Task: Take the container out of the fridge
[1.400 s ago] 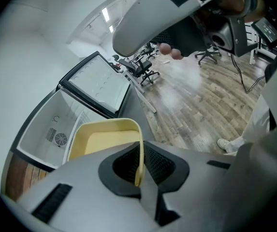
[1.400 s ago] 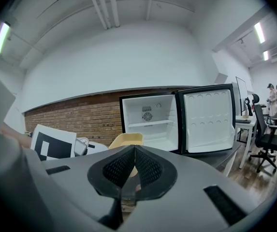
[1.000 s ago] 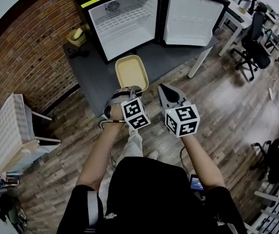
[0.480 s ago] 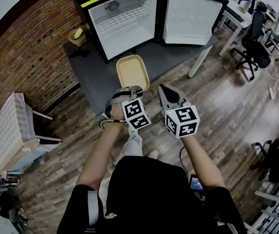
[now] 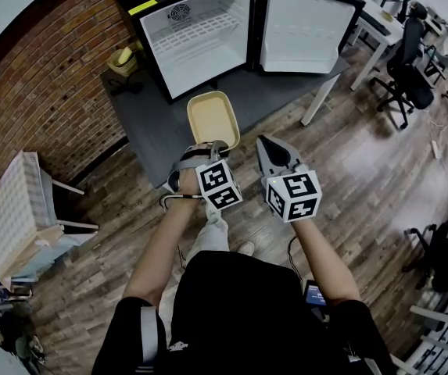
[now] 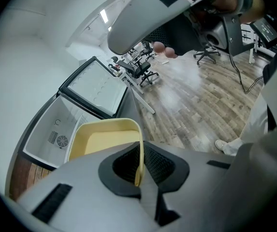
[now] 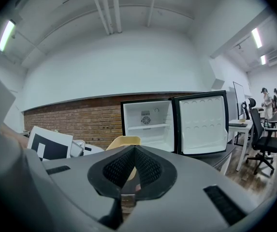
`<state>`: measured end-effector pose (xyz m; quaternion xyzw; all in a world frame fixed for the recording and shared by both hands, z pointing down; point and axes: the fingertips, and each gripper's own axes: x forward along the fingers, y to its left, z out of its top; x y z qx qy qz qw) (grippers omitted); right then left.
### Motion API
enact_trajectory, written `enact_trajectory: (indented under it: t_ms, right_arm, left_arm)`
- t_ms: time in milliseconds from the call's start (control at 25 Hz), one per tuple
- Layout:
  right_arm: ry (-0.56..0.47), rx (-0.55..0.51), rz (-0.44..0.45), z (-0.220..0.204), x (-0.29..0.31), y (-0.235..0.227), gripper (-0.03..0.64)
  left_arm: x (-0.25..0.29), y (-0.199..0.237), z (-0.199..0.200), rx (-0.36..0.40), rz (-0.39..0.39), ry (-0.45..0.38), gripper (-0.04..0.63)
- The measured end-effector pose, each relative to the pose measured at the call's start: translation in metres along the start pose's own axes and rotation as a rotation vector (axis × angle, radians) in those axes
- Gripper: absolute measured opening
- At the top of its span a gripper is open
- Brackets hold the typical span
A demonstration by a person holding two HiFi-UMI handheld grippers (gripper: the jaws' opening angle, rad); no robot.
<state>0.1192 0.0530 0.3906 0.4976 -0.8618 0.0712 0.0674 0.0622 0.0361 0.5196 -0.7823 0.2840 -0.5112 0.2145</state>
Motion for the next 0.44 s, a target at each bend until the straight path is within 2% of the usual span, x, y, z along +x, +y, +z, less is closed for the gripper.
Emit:
enact_trajectory:
  t_ms: [440]
  right_arm:
    - [0.007, 0.002, -0.007, -0.0012, 0.0028, -0.0105, 0.04]
  left_arm:
    - [0.0088, 0.0055, 0.0018, 0.008, 0.006, 0.005, 0.031]
